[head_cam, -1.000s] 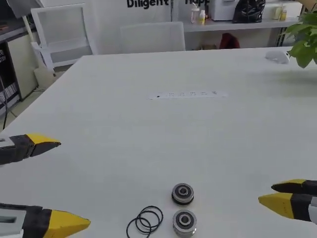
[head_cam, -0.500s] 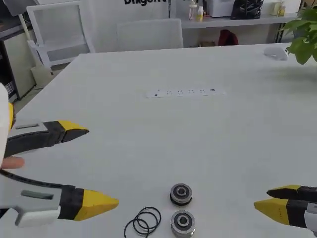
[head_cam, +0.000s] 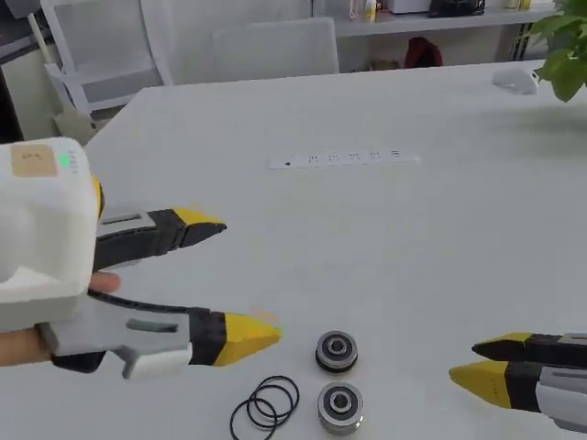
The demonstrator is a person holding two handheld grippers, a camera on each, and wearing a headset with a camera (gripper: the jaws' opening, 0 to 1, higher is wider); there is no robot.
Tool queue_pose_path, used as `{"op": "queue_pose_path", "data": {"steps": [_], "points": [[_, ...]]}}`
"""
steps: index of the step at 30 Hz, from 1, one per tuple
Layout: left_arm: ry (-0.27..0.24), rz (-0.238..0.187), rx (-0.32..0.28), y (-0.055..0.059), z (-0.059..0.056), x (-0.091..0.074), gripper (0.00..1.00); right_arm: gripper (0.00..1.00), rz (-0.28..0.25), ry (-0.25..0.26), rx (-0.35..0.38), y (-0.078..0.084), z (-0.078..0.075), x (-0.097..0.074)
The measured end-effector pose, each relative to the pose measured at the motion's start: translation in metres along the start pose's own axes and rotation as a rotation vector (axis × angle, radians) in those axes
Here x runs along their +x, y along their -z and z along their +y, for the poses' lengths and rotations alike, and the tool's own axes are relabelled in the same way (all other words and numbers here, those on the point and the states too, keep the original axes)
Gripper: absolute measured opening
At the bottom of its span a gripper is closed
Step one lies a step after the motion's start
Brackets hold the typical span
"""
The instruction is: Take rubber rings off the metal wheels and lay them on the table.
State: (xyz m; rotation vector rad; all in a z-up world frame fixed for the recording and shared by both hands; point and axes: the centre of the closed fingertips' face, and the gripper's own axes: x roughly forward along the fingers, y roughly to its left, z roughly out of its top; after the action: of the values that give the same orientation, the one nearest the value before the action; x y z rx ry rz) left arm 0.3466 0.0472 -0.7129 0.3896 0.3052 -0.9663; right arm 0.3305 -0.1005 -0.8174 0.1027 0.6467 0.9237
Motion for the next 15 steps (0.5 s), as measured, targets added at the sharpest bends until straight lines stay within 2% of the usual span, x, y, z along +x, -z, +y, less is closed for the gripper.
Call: {"op": "queue_pose_path", "data": {"steps": [7,15], "points": [[0.008,-0.045,-0.017,-0.008,0.002,0.020,0.63,0.30,0.002,-0.021,-0.018,-0.004,0.002,0.015],[0.025,-0.062,-0.039,-0.006,0.000,0.041,0.56,0.29,0.004,-0.052,-0.046,-0.011,0.003,0.036]]}}
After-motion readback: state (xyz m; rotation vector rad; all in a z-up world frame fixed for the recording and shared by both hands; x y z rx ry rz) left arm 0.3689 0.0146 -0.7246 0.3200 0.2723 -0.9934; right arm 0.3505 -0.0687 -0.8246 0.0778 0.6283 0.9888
